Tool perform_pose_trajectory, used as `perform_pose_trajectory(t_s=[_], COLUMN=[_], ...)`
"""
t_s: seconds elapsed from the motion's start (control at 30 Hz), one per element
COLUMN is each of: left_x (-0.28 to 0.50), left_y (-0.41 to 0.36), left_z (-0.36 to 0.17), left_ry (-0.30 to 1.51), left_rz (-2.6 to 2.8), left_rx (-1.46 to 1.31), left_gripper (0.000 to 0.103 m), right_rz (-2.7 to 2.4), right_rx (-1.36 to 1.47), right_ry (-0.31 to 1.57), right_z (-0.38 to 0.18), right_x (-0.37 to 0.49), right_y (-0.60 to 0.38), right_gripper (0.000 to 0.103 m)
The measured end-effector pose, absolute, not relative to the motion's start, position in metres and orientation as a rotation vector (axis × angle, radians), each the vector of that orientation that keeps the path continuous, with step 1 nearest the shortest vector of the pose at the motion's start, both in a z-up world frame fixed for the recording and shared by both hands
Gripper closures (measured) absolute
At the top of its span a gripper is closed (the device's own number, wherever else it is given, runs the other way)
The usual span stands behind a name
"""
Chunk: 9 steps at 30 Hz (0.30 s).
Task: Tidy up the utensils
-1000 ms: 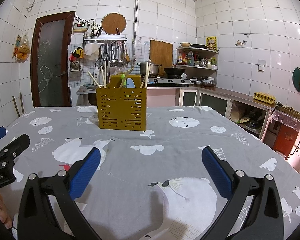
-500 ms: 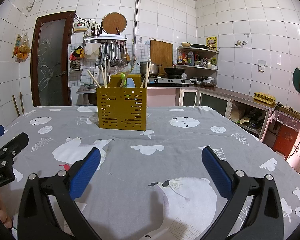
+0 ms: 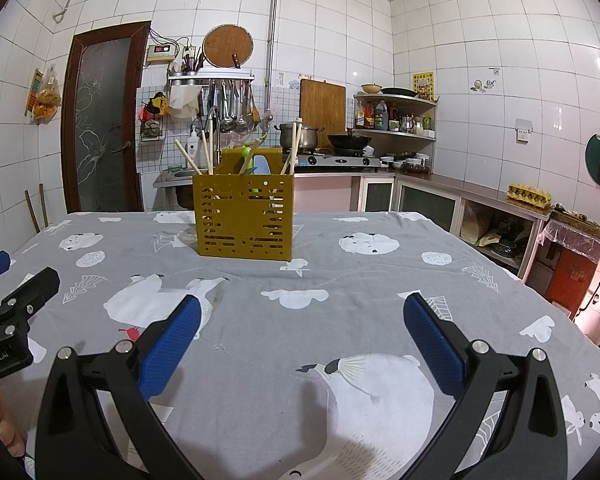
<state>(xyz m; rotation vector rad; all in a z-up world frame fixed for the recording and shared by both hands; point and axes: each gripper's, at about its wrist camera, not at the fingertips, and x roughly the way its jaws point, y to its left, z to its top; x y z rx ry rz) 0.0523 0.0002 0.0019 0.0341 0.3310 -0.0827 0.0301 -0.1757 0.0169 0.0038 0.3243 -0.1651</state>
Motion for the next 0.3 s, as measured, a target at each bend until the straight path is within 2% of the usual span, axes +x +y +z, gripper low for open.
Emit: perform_pose_trajectory(t_s=[0.3], left_x=[0.0524], left_y=[-0.0012], left_z=[0.0016], left_ry=[0.335], left_rz=[-0.081], left_rx=[0.038], left_gripper=[0.005], right_rz=[-0.165], right_rx=[0.004], right_ry=[0.328], right_z=[0.0159], right_x=[0.0304], right_y=[-0.1764], right_gripper=[0.004])
